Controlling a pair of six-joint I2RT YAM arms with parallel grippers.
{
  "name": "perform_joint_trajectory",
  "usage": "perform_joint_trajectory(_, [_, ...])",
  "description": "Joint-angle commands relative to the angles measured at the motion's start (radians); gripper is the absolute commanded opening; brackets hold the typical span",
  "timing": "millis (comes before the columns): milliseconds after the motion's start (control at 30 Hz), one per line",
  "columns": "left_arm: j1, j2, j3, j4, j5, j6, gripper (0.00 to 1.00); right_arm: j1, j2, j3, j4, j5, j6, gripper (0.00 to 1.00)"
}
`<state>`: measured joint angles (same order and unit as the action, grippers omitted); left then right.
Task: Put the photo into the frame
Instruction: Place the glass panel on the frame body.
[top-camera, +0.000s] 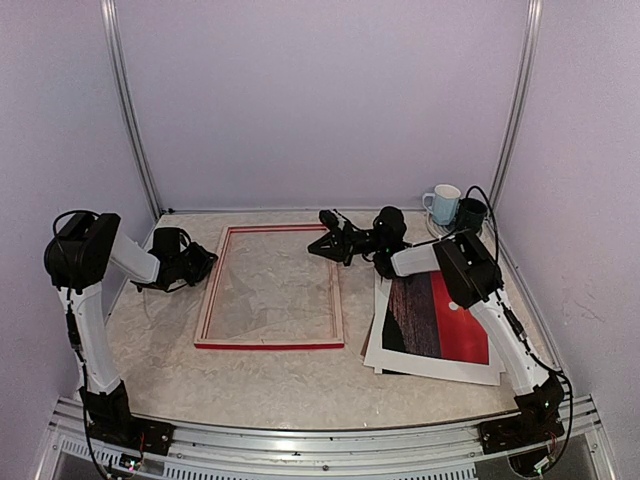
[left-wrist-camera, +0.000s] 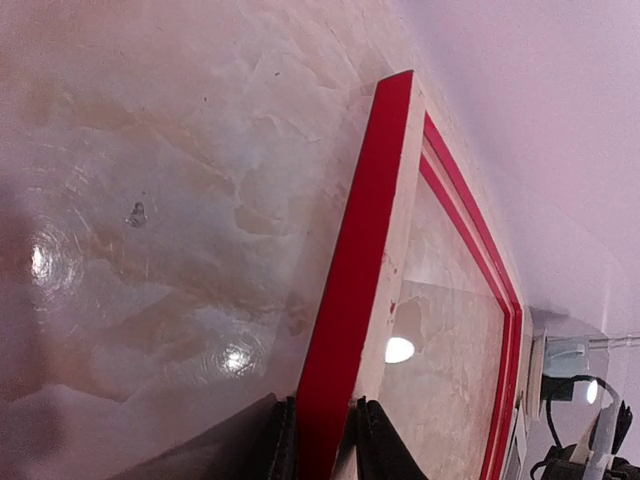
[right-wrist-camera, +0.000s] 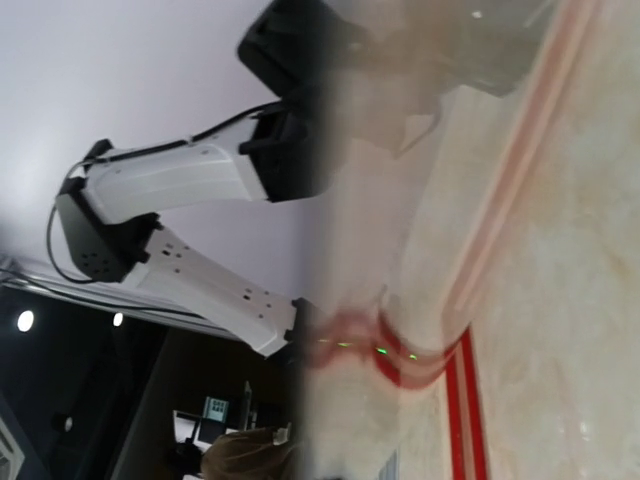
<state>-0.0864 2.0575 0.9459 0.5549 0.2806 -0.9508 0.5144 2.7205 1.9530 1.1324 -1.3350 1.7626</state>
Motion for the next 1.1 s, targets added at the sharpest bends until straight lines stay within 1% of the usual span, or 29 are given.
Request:
perform_joint_trajectory(0, [-0.024, 0.0, -0.027, -0.076, 0.029, -0.004, 0.21, 0.031, 0.048, 0.046, 0.164, 0.005, 0.127, 0.02])
perform_joint_trajectory(267, [-0.026, -0.002, -0.031, -0.073, 0.03, -0.006, 0.21, 0.044, 0.083, 0.107, 0.166, 0.03, 0.153, 0.02])
perform_joint_trajectory(433, [-0.026, -0.008, -0.037, -0.066, 0.03, -0.007, 0.21, 0.042, 0.093, 0.109, 0.231, 0.077, 0.215, 0.02])
perform_joint_trajectory(633, [-0.024, -0.011, -0.058, -0.045, 0.038, -0.016, 0.21, 0.041, 0.103, 0.165, 0.26, 0.135, 0.26, 0.01])
perform_joint_trajectory(700, [-0.024, -0.015, -0.065, -0.04, 0.038, -0.017, 0.21, 0.04, 0.102, 0.173, 0.24, 0.132, 0.252, 0.01])
perform_joint_trajectory(833, [-0.024, -0.022, -0.076, -0.035, 0.041, -0.018, 0.21, 0.036, 0.093, 0.132, 0.206, 0.128, 0.22, 0.01])
perform_joint_trajectory(1000, [-0.02, -0.029, -0.082, -0.035, 0.039, -0.018, 0.21, 0.033, 0.082, 0.052, 0.23, 0.127, 0.218, 0.01])
perform_joint_trajectory(1067, [-0.018, -0.029, -0.083, -0.034, 0.039, -0.018, 0.21, 0.035, 0.063, 0.017, 0.22, 0.119, 0.188, 0.02])
